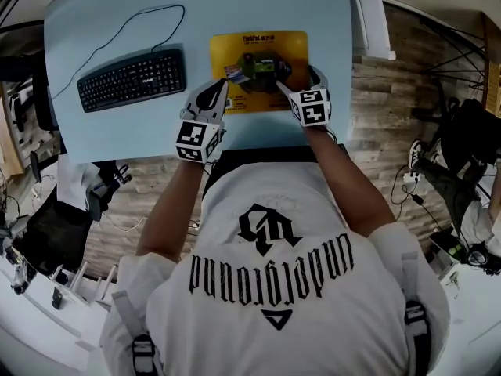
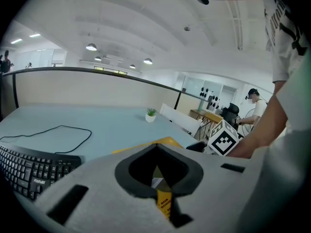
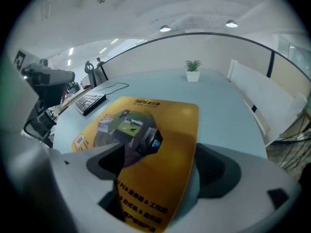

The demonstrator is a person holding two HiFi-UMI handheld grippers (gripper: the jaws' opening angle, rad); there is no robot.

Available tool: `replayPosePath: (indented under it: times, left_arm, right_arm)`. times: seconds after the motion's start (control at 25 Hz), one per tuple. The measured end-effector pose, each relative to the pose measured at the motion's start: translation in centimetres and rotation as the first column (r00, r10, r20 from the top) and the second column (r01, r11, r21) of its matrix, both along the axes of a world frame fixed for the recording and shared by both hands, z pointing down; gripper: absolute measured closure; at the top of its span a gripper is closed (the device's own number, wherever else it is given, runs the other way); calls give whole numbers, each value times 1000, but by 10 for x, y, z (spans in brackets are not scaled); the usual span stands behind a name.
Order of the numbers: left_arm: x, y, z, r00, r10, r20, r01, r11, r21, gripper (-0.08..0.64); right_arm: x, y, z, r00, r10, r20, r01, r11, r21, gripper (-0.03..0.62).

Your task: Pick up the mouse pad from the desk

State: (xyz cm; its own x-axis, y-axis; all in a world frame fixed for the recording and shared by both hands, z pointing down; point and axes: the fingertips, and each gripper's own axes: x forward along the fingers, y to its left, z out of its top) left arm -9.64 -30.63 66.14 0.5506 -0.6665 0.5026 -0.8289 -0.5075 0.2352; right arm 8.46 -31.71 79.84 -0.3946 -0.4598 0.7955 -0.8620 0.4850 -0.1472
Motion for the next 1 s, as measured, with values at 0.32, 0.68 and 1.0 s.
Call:
replayPosePath:
  times: [0.32,0.68,1.0]
  left_arm:
    - [0,1,1,1000,6,-6,-6,1000,-3,552]
    - [4,3,-5,1000,28,3,-28,999,28,552]
    - [9,7,-6,998,52,22,-52,998,24,552]
  right_arm:
    - [-5,-2,1,1000,12,-29,-10,998,55,137]
    - [-4,1,4,999,12,-42,-9,998,69,158]
    - [-16,6,-2,999,-13,-34,15,999,53,247]
